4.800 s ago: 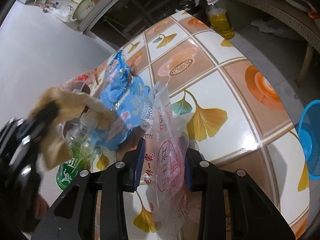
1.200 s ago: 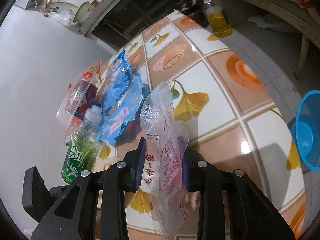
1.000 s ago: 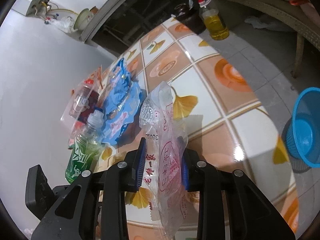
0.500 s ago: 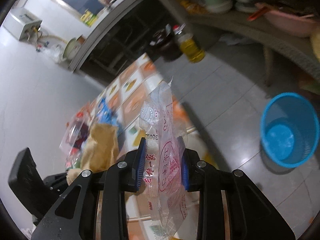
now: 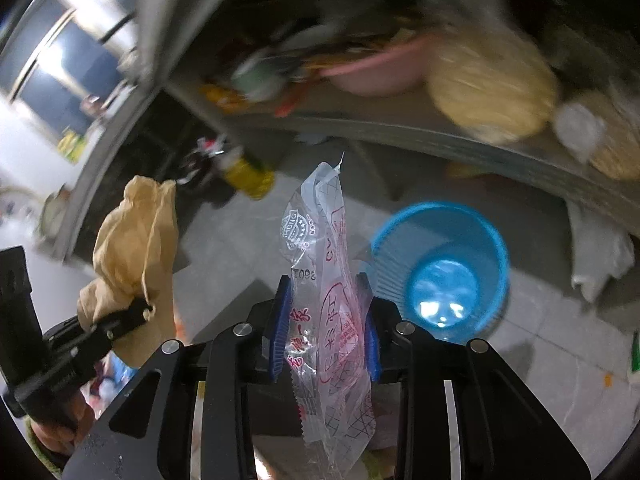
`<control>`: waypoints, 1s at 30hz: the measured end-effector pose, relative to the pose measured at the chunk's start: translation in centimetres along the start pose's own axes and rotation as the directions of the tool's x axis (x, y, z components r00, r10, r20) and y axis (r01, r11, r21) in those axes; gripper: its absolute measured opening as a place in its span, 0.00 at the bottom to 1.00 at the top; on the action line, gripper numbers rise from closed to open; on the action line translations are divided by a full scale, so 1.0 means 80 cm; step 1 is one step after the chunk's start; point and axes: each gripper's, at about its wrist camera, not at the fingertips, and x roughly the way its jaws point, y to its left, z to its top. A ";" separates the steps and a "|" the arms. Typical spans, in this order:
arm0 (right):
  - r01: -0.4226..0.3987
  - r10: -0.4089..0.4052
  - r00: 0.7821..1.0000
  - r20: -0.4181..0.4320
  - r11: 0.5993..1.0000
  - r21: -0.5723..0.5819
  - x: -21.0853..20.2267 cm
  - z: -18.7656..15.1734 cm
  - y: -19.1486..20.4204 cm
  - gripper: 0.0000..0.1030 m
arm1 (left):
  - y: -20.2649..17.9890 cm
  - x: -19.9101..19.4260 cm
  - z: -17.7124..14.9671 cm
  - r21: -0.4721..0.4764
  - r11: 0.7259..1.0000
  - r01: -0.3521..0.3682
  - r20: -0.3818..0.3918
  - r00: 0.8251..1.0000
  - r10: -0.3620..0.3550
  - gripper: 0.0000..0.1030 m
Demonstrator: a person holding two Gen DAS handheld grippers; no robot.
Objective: Collect trash
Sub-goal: 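Carry the paper in the left tool to the blue basket while the right tool carries the bag, then open the left tool over the blue basket while the right tool releases the bag into it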
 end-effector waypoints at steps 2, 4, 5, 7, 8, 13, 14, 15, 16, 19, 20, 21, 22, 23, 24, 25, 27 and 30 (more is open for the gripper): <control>0.020 -0.019 1.000 -0.018 0.998 0.056 0.016 0.001 -0.024 0.30 | 0.001 0.038 0.015 -0.044 0.998 0.052 -0.061 0.997 -0.055 0.06; 0.040 -0.035 0.998 -0.047 0.994 0.101 0.034 0.001 -0.046 0.31 | 0.007 0.077 0.023 -0.106 0.990 0.096 -0.113 0.988 -0.108 0.06; 0.043 -0.035 0.997 -0.066 0.991 0.129 0.047 0.002 -0.058 0.31 | 0.008 0.100 0.030 -0.123 0.988 0.097 -0.142 0.983 -0.114 0.06; 0.058 -0.040 0.994 -0.100 0.982 0.178 0.069 0.003 -0.078 0.31 | 0.010 0.139 0.041 -0.149 0.983 0.110 -0.192 0.972 -0.138 0.07; 0.063 -0.042 0.993 -0.110 0.980 0.191 0.077 0.004 -0.085 0.31 | 0.013 0.160 0.045 -0.182 0.975 0.129 -0.218 0.961 -0.168 0.07; 0.099 -0.064 0.986 -0.151 0.966 0.240 0.127 0.022 -0.109 0.34 | 0.037 0.249 0.050 -0.344 0.931 0.122 -0.318 0.918 -0.238 0.07; 0.106 -0.066 0.985 -0.161 0.963 0.249 0.137 0.027 -0.116 0.35 | 0.043 0.265 0.050 -0.365 0.924 0.111 -0.327 0.914 -0.239 0.07; 0.109 -0.068 0.984 -0.167 0.961 0.253 0.138 0.029 -0.123 0.35 | 0.048 0.278 0.051 -0.381 0.918 0.106 -0.330 0.912 -0.242 0.07; 0.120 -0.076 0.982 -0.174 0.958 0.259 0.147 0.032 -0.129 0.36 | 0.047 0.285 0.050 -0.392 0.915 0.099 -0.332 0.912 -0.241 0.07; 0.149 -0.099 0.975 -0.196 0.954 0.259 0.171 0.045 -0.137 0.41 | 0.055 0.312 0.052 -0.441 0.892 0.102 -0.331 0.905 -0.267 0.07; 0.149 -0.099 0.975 -0.201 0.956 0.254 0.177 0.049 -0.139 0.45 | 0.056 0.317 0.055 -0.441 0.892 0.097 -0.332 0.906 -0.262 0.08; 0.150 -0.101 0.974 -0.202 0.958 0.246 0.181 0.054 -0.140 0.47 | 0.058 0.320 0.056 -0.438 0.895 0.091 -0.332 0.908 -0.255 0.08; 0.159 -0.111 0.973 -0.201 0.958 0.239 0.184 0.057 -0.140 0.53 | 0.060 0.325 0.059 -0.439 0.894 0.086 -0.321 0.915 -0.245 0.10; 0.167 -0.121 0.973 -0.198 0.958 0.234 0.187 0.060 -0.141 0.60 | 0.063 0.329 0.060 -0.446 0.891 0.089 -0.313 0.917 -0.248 0.15; 0.167 -0.123 0.973 -0.193 0.958 0.232 0.186 0.060 -0.140 0.61 | 0.066 0.332 0.062 -0.452 0.887 0.095 -0.308 0.916 -0.255 0.19; 0.163 -0.120 0.975 -0.186 0.959 0.232 0.188 0.062 -0.142 0.62 | 0.068 0.335 0.065 -0.468 0.878 0.103 -0.295 0.918 -0.266 0.29; 0.171 -0.130 0.975 -0.181 0.957 0.234 0.191 0.064 -0.144 0.65 | 0.069 0.333 0.069 -0.478 0.871 0.111 -0.262 0.929 -0.262 0.48; 0.171 -0.133 0.978 -0.161 0.953 0.250 0.192 0.066 -0.150 0.65 | 0.063 0.328 0.077 -0.454 0.879 0.143 -0.234 0.933 -0.273 0.53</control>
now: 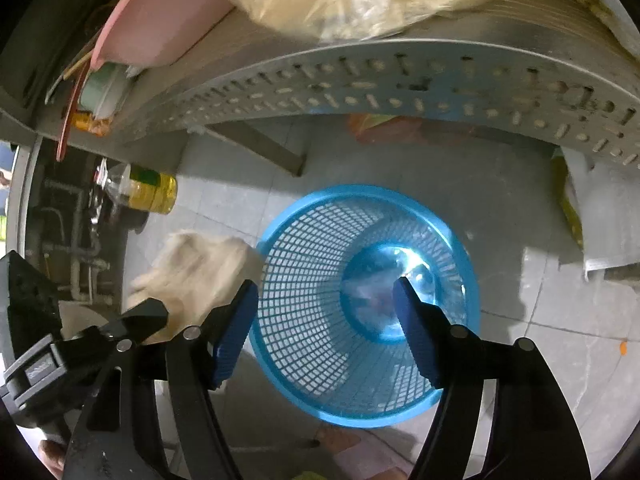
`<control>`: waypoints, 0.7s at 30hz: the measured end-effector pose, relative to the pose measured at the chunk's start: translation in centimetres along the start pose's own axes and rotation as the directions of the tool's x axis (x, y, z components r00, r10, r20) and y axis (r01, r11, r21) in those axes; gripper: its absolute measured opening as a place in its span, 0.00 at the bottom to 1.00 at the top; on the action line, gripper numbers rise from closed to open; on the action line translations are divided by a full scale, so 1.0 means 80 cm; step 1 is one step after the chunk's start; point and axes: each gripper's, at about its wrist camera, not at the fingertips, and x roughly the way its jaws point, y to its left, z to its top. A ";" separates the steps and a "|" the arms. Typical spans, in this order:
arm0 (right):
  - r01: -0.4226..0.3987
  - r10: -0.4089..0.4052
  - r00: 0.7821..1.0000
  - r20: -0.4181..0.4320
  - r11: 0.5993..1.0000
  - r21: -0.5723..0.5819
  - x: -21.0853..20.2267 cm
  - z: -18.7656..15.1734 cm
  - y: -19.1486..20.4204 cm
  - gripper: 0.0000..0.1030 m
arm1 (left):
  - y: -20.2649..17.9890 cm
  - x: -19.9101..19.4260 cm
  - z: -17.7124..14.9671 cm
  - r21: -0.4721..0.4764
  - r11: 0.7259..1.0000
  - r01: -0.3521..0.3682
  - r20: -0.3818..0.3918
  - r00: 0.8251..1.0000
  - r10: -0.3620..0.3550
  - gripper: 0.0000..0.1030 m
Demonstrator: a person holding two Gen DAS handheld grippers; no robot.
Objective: Collect trash
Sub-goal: 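Open the left tool over the blue basket while the right tool releases the bag into it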
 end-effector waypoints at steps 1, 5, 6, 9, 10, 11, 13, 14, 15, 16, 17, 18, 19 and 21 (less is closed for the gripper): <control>0.004 -0.004 1.000 0.005 1.000 0.002 0.000 0.000 -0.001 0.65 | -0.003 0.000 0.001 0.003 1.000 0.001 0.003 1.000 -0.001 0.56; 0.013 -0.013 0.999 0.031 1.000 0.006 -0.009 -0.006 -0.011 0.65 | -0.007 -0.010 -0.001 -0.006 0.998 0.064 0.017 0.998 -0.064 0.59; 0.020 -0.020 0.999 0.037 1.000 0.006 -0.011 -0.008 -0.012 0.65 | -0.006 -0.013 -0.002 -0.012 0.997 0.071 0.020 0.997 -0.070 0.59; 0.024 -0.024 0.998 0.050 1.000 0.001 -0.014 -0.013 -0.016 0.65 | -0.007 -0.028 -0.006 -0.018 0.997 0.077 0.031 0.997 -0.077 0.59; 0.026 -0.026 0.998 0.054 1.000 -0.001 -0.016 -0.014 -0.017 0.65 | -0.009 -0.032 -0.006 -0.015 0.997 0.076 0.037 0.996 -0.076 0.60; 0.028 -0.028 0.998 0.059 1.000 -0.004 -0.018 -0.016 -0.017 0.65 | -0.010 -0.040 -0.007 -0.010 0.997 0.076 0.048 0.996 -0.076 0.60; 0.027 -0.026 0.997 0.066 1.000 -0.012 -0.023 -0.019 -0.016 0.65 | -0.012 -0.062 -0.010 -0.005 0.997 0.076 0.078 0.994 -0.076 0.60; 0.024 -0.023 0.997 0.068 1.000 -0.016 -0.027 -0.022 -0.017 0.65 | -0.014 -0.073 -0.012 -0.004 0.997 0.080 0.091 0.993 -0.079 0.60; 0.016 -0.014 0.997 0.073 1.000 -0.021 -0.033 -0.025 -0.016 0.65 | -0.017 -0.090 -0.017 0.002 0.996 0.085 0.108 0.991 -0.085 0.60; 0.012 -0.010 0.997 0.078 1.000 -0.028 -0.037 -0.028 -0.015 0.65 | -0.020 -0.103 -0.020 0.012 0.996 0.092 0.123 0.988 -0.092 0.60; 0.006 -0.003 0.997 0.083 0.999 -0.036 -0.043 -0.032 -0.013 0.65 | -0.025 -0.125 -0.027 0.033 0.995 0.098 0.152 0.983 -0.102 0.60; -0.005 0.009 0.996 0.088 0.999 -0.046 -0.050 -0.036 -0.011 0.65 | -0.032 -0.149 -0.036 0.061 0.993 0.100 0.180 0.978 -0.109 0.61; -0.011 0.016 0.996 0.092 0.998 -0.064 -0.059 -0.043 -0.005 0.65 | -0.036 -0.169 -0.043 0.083 0.992 0.099 0.206 0.972 -0.115 0.62; -0.015 0.027 0.994 0.105 0.993 -0.116 -0.078 -0.060 0.013 0.65 | -0.052 -0.227 -0.071 0.145 0.988 0.046 0.298 0.951 -0.088 0.67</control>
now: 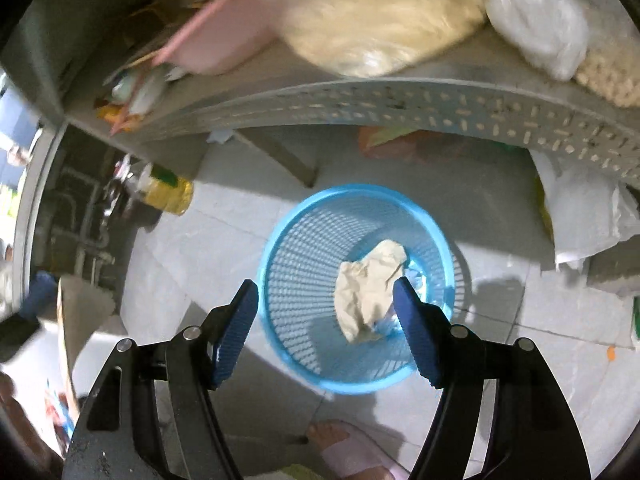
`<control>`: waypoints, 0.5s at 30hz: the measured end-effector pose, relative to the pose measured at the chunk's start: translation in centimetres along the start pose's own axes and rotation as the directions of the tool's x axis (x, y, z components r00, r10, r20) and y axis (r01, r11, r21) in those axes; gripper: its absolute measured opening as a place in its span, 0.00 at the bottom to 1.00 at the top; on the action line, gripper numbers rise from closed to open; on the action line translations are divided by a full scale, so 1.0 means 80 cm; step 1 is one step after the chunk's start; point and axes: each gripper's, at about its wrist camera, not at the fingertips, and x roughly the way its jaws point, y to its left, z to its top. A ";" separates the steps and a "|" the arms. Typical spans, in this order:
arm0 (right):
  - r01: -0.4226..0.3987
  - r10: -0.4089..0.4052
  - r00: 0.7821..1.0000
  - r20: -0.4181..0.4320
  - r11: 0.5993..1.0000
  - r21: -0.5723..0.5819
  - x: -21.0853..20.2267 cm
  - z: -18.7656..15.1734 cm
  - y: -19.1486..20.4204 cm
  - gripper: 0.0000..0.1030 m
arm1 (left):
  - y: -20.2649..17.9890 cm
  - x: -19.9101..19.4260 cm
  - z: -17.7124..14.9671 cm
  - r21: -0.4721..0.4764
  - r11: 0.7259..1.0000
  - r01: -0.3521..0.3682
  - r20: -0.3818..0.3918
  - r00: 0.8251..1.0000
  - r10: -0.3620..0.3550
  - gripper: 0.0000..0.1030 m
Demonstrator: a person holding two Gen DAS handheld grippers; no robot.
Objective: Collect trash
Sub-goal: 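Open the left tool over the blue basket while the right tool releases the bag into it, then raise both tools from the basket back toward the table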
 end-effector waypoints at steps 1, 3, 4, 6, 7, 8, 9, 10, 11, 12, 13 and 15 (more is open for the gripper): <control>-0.004 0.004 1.000 0.007 1.000 -0.026 -0.010 -0.004 0.009 0.65 | -0.008 -0.024 -0.006 0.028 1.000 -0.014 0.043 0.999 0.013 0.72; 0.000 0.003 0.999 0.032 0.995 -0.099 -0.033 -0.019 0.033 0.65 | -0.030 -0.092 -0.032 0.069 0.990 -0.124 0.173 0.979 0.111 0.82; -0.008 0.014 0.999 0.039 0.988 -0.152 -0.053 -0.029 0.053 0.65 | -0.035 -0.114 -0.043 0.077 0.986 -0.145 0.206 0.970 0.127 0.87; -0.029 0.044 0.997 0.063 0.972 -0.232 -0.085 -0.041 0.084 0.69 | -0.047 -0.168 -0.078 0.096 0.982 -0.160 0.262 0.956 0.130 0.94; -0.027 0.052 0.995 0.087 0.963 -0.268 -0.101 -0.045 0.098 0.74 | -0.049 -0.185 -0.093 0.101 0.981 -0.167 0.283 0.950 0.132 0.95; -0.019 0.059 0.991 0.120 0.950 -0.312 -0.118 -0.051 0.116 0.78 | -0.049 -0.205 -0.111 0.103 0.980 -0.173 0.306 0.942 0.135 0.95; -0.009 0.074 0.984 0.161 0.928 -0.373 -0.140 -0.059 0.138 0.80 | -0.047 -0.217 -0.124 0.097 0.979 -0.181 0.318 0.937 0.142 0.95; -0.001 0.083 0.980 0.182 0.911 -0.412 -0.152 -0.064 0.151 0.85 | -0.043 -0.232 -0.143 0.083 0.980 -0.183 0.314 0.938 0.149 0.95; 0.018 0.089 0.974 0.208 0.886 -0.463 -0.167 -0.071 0.171 0.88 | -0.037 -0.243 -0.161 0.069 0.987 -0.147 0.278 0.953 0.122 0.95; 0.030 0.094 0.970 0.225 0.868 -0.496 -0.176 -0.078 0.185 0.89 | -0.028 -0.251 -0.180 0.048 0.995 -0.091 0.234 0.969 0.077 0.95; 0.041 0.111 0.964 0.241 0.835 -0.548 -0.188 -0.088 0.207 0.93 | -0.019 -0.258 -0.195 0.024 0.998 -0.063 0.211 0.976 0.056 0.95; 0.050 0.118 0.967 0.225 0.780 -0.624 -0.194 -0.105 0.236 0.93 | -0.001 -0.273 -0.229 -0.057 0.997 -0.054 0.198 0.978 0.064 0.95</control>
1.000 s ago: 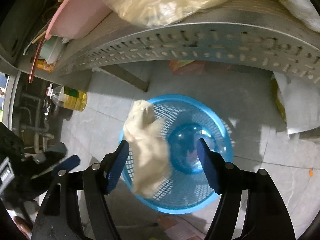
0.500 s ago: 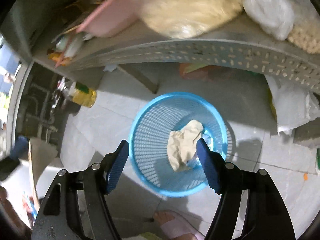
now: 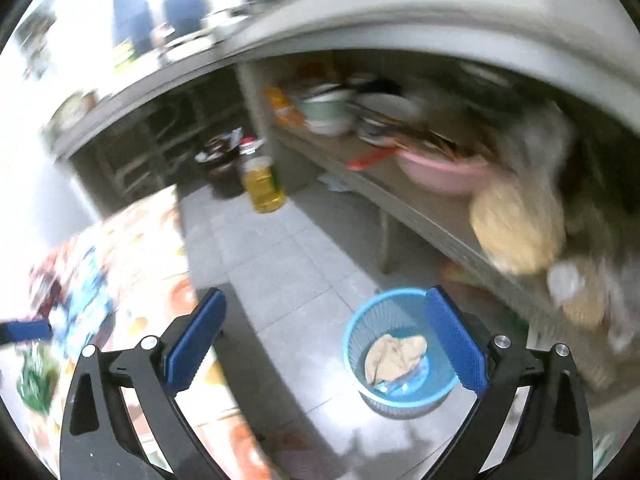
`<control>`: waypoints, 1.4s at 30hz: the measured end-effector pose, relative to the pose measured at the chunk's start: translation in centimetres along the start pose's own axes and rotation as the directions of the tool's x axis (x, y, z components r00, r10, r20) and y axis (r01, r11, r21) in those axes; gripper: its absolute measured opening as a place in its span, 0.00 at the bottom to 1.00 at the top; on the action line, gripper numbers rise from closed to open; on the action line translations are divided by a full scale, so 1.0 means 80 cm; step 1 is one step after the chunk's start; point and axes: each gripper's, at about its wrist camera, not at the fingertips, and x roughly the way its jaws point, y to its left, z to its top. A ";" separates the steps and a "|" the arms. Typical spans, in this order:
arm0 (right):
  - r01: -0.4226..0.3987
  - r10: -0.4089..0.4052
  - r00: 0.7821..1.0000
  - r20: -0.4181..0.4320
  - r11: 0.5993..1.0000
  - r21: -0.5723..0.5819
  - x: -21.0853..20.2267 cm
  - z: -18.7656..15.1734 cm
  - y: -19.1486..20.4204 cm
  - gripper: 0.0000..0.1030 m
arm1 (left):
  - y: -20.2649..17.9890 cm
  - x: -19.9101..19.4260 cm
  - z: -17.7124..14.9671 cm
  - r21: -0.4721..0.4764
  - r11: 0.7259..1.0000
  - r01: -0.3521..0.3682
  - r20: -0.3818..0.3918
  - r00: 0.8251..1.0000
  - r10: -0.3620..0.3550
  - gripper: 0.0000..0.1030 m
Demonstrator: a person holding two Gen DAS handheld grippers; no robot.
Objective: Collect trash
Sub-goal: 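Raise both tools from the basket back toward the table, then grasp the clear zip bag with red stripe using the right tool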
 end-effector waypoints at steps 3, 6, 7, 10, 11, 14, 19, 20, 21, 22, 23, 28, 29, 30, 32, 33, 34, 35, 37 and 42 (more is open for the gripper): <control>-0.049 0.045 0.998 -0.049 0.996 -0.080 0.007 0.001 0.048 0.93 | 0.036 -0.045 -0.043 -0.134 0.988 -0.071 0.056 0.995 0.080 0.95; -0.067 0.055 0.995 -0.081 0.987 -0.146 0.019 -0.004 0.095 0.93 | 0.063 -0.092 -0.066 -0.185 0.964 -0.191 0.126 0.968 0.216 0.95; -0.071 0.057 0.995 -0.085 0.983 -0.170 0.020 -0.003 0.109 0.93 | 0.068 -0.110 -0.073 -0.195 0.956 -0.220 0.149 0.957 0.251 0.95; -0.099 0.074 0.992 -0.100 0.956 -0.275 0.023 -0.005 0.161 0.93 | 0.086 -0.159 -0.096 -0.220 0.931 -0.290 0.224 0.914 0.338 0.95; -0.106 0.078 0.991 -0.105 0.947 -0.302 0.024 -0.004 0.175 0.93 | 0.092 -0.175 -0.104 -0.228 0.924 -0.309 0.250 0.898 0.362 0.95; -0.158 0.134 0.987 -0.095 0.932 -0.326 0.020 -0.001 0.205 0.93 | 0.107 -0.207 -0.122 -0.240 0.909 -0.341 0.296 0.866 0.403 0.95; -0.362 0.334 0.930 -0.151 0.900 -0.243 0.015 0.001 0.223 0.93 | 0.129 -0.241 -0.144 -0.243 0.905 -0.350 0.353 0.837 0.419 0.95; -0.394 0.363 0.916 -0.171 0.894 -0.213 0.015 0.001 0.226 0.93 | 0.132 -0.245 -0.147 -0.232 0.903 -0.361 0.362 0.830 0.424 0.95; -0.420 0.386 0.902 -0.195 0.889 -0.184 0.020 -0.001 0.227 0.93 | 0.136 -0.250 -0.149 -0.216 0.899 -0.382 0.374 0.818 0.437 0.95; -0.445 0.406 0.884 -0.232 0.884 -0.146 0.026 -0.004 0.227 0.93 | 0.138 -0.250 -0.150 -0.207 0.890 -0.406 0.385 0.803 0.456 0.95; -0.461 0.421 0.870 -0.258 0.879 -0.121 0.032 -0.006 0.228 0.93 | 0.143 -0.253 -0.151 -0.201 0.877 -0.435 0.395 0.784 0.479 0.95; -0.538 0.521 0.784 -0.338 0.841 0.050 0.062 -0.019 0.231 0.92 | 0.181 -0.270 -0.151 -0.236 0.852 -0.467 0.413 0.746 0.523 0.95; -0.544 0.539 0.765 -0.352 0.834 0.094 0.068 -0.022 0.231 0.89 | 0.191 -0.272 -0.152 -0.257 0.848 -0.463 0.415 0.740 0.530 0.95; -0.538 0.552 0.744 -0.376 0.829 0.152 0.077 -0.026 0.230 0.87 | 0.201 -0.274 -0.154 -0.279 0.844 -0.458 0.415 0.735 0.536 0.95; -0.526 0.577 0.702 -0.417 0.815 0.243 0.096 -0.033 0.233 0.76 | 0.215 -0.274 -0.156 -0.305 0.847 -0.435 0.414 0.740 0.529 0.95; -0.506 0.586 0.678 -0.444 0.810 0.297 0.109 -0.040 0.236 0.73 | 0.222 -0.273 -0.157 -0.316 0.852 -0.418 0.413 0.748 0.520 0.95; -0.494 0.591 0.665 -0.456 0.806 0.325 0.116 -0.043 0.237 0.67 | 0.223 -0.271 -0.157 -0.313 0.858 -0.407 0.416 0.753 0.510 0.95; -0.477 0.594 0.653 -0.470 0.804 0.354 0.125 -0.047 0.240 0.62 | 0.222 -0.269 -0.157 -0.303 0.867 -0.397 0.425 0.758 0.495 0.95; -0.442 0.589 0.647 -0.484 0.807 0.392 0.136 -0.054 0.244 0.58 | 0.216 -0.263 -0.157 -0.269 0.884 -0.383 0.445 0.764 0.467 0.95; -0.408 0.628 0.625 -0.463 0.769 0.493 0.159 -0.064 0.258 0.50 | 0.201 -0.244 -0.151 -0.189 0.906 -0.378 0.466 0.778 0.421 0.95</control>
